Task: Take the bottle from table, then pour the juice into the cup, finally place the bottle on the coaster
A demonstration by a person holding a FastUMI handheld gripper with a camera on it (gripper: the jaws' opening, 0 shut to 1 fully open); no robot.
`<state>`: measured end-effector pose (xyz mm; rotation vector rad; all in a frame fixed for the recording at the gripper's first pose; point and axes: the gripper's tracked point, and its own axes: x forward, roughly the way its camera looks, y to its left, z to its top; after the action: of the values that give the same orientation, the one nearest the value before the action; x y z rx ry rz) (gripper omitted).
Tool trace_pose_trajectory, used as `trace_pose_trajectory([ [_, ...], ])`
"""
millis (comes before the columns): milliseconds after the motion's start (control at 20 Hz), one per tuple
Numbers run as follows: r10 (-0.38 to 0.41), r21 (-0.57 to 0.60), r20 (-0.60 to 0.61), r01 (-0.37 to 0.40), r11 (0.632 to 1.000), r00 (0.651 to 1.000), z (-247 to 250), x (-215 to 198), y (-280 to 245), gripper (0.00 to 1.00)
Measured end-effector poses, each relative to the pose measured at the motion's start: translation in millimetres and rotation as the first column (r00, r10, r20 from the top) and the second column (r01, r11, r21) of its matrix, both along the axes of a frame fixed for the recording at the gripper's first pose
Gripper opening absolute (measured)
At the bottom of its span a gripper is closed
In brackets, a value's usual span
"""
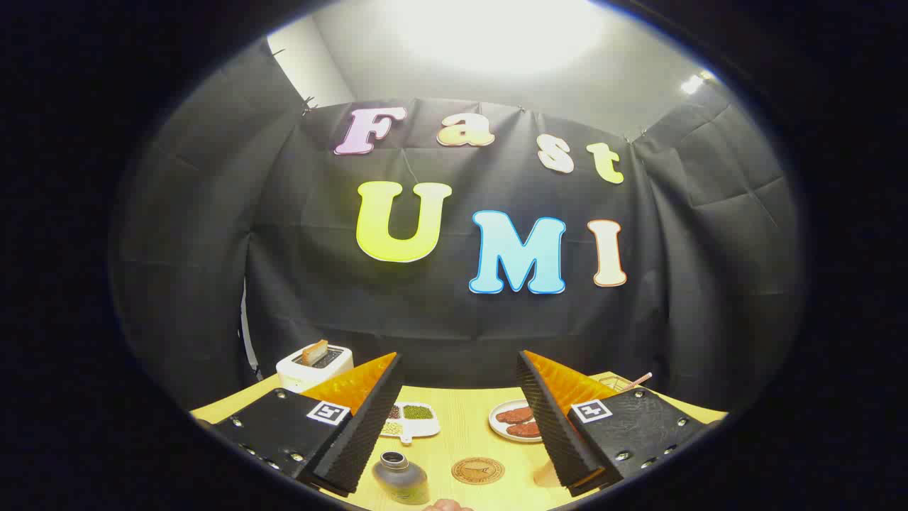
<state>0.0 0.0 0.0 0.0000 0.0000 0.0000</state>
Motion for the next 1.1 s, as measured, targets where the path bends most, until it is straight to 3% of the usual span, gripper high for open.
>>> trace_pose_trajectory([
  [850, 0.007, 0.006, -0.008, -0.007, 1.0, 1.0, -18.7, 3.6, 5.0, 0.98],
  [1100, 0.043, 0.005, -0.01, -0.043, 0.999, 0.999, -38.2, 5.8, 21.3, 0.98],
])
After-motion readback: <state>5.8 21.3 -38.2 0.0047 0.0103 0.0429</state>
